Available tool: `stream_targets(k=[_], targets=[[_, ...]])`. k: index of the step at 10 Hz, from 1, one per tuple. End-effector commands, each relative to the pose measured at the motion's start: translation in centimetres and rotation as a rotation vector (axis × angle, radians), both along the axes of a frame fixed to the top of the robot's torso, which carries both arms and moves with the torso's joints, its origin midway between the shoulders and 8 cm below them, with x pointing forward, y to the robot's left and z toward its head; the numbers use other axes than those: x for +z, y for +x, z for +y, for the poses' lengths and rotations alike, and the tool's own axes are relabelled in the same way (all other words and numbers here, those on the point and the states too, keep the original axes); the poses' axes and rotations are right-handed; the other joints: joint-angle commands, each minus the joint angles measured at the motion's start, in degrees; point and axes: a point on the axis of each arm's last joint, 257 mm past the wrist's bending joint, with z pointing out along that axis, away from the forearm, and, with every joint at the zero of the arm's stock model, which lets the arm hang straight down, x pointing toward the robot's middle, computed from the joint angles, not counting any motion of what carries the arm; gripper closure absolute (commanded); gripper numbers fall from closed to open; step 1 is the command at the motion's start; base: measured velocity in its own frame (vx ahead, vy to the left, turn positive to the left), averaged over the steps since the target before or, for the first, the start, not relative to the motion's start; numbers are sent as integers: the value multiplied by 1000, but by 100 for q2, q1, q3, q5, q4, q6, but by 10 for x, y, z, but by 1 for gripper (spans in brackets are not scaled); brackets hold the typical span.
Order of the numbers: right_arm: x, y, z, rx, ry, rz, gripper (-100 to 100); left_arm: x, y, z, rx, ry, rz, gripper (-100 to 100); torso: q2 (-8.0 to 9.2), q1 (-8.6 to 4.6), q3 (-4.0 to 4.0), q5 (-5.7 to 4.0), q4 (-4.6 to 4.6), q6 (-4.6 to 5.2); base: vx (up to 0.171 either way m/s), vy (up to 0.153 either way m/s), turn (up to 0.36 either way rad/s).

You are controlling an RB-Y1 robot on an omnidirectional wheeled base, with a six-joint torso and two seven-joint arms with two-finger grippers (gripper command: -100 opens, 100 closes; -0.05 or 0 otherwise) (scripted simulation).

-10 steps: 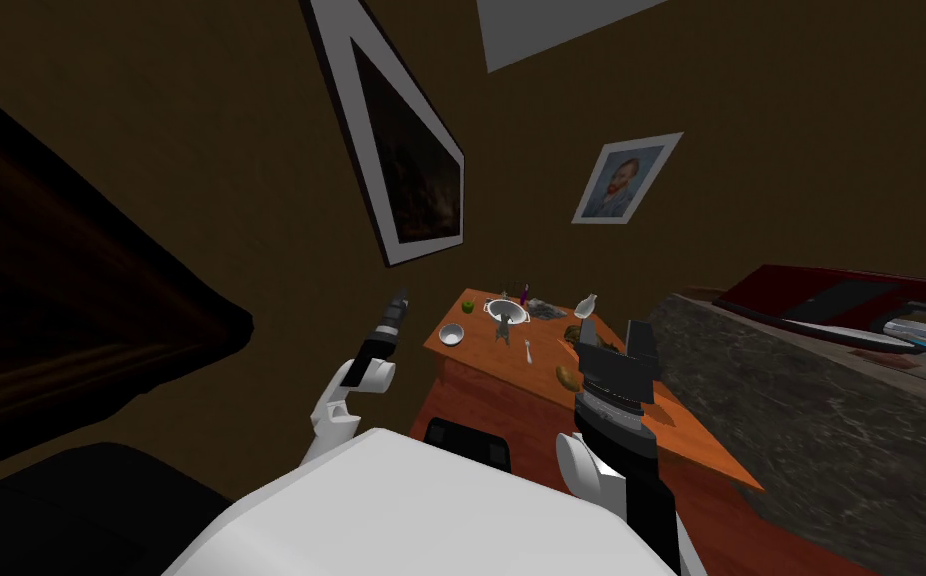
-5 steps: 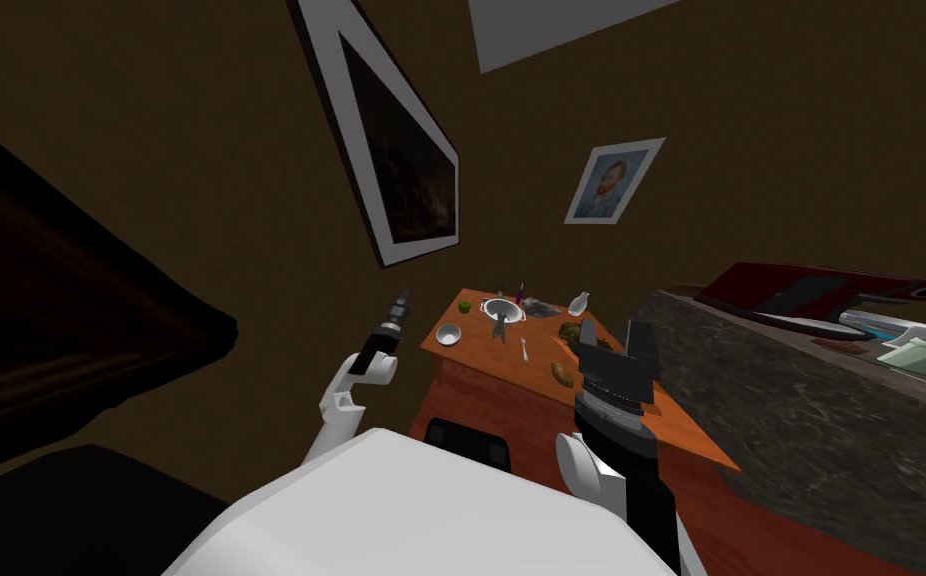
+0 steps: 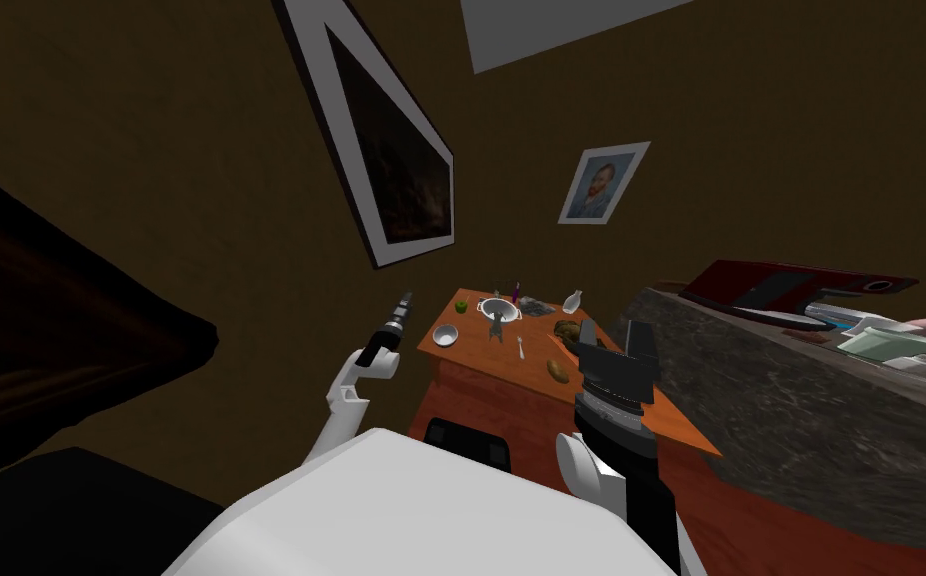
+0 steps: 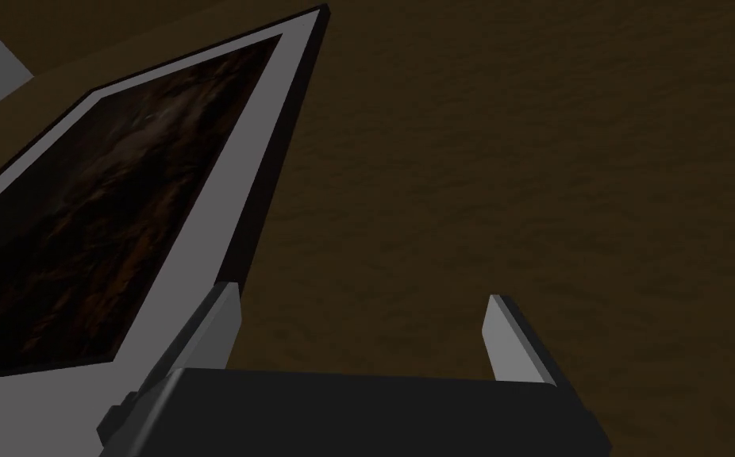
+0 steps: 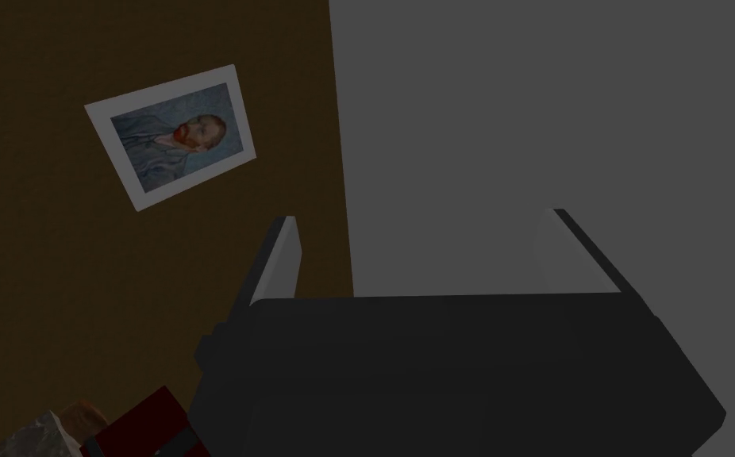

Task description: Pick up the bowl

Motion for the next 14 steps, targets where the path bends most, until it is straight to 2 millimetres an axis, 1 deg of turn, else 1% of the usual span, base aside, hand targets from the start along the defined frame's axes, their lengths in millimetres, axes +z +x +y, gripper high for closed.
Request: stream_targets(k=[1, 2, 3, 4, 5, 6, 7, 8, 9, 10, 11, 12, 13, 14], targets=[[0, 0, 0, 0, 0, 0, 0, -15, 7, 6, 12, -8, 53, -100, 0, 0, 0, 0, 0, 0, 12, -7, -109], [0, 0, 0, 0, 0, 0, 0, -21, 8, 7, 17, -13, 77, -100, -2, -1, -1, 0, -1, 2, 10, -3, -41], [0, 0, 0, 0, 0, 0, 0, -32, 13, 12, 25, -19, 113, -100, -1, -1, -1, 0, 0, 0, 11, -6, -65], [0, 0, 0, 0, 0, 0, 0, -38, 13, 13, 29, -23, 135, -100, -2, -1, -1, 0, -1, 1, 9, -4, -43], [0, 0, 0, 0, 0, 0, 0, -48, 19, 16, 36, -29, 169, -100, -1, -1, -1, 0, 0, 0, 15, -7, -97], [0, 0, 0, 0, 0, 0, 0, -55, 18, 17, 41, -34, 192, -100, -3, -2, -2, 0, -1, 2, 14, -4, -53], [0, 0, 0, 0, 0, 0, 0, -67, 23, 21, 49, -41, 230, -100, -3, -2, -2, 0, -1, 0, 18, -7, -84], [0, 0, 0, 0, 0, 0, 0, -73, 22, 22, 53, -46, 256, -100, -4, -2, -2, 0, -1, 1, 14, -6, -40], [0, 0, 0, 0, 0, 0, 0, -89, 25, 26, 63, -56, 305, -100, -3, -2, -2, 0, -1, -1, 15, -9, -66], [0, 0, 0, 0, 0, 0, 0, -92, 24, 27, 65, -59, 318, -100, -3, -3, -2, 0, -1, 0, 14, -6, -51], [0, 0, 0, 0, 0, 0, 0, -104, 27, 30, 73, -66, 356, -100, -2, -3, -2, 0, -1, -1, 22, -7, -86], [0, 0, 0, 0, 0, 0, 0, -110, 26, 31, 77, -71, 379, -100, -6, -3, -3, -1, -1, 1, 20, -7, -44], [0, 0, 0, 0, 0, 0, 0, -124, 27, 34, 85, -80, 420, -100, -5, -3, -3, -1, -1, -1, 24, -10, -82], [0, 0, 0, 0, 0, 0, 0, -130, 25, 34, 89, -85, 445, -100, -6, -4, -4, -1, -2, 0, 19, -9, -39]])
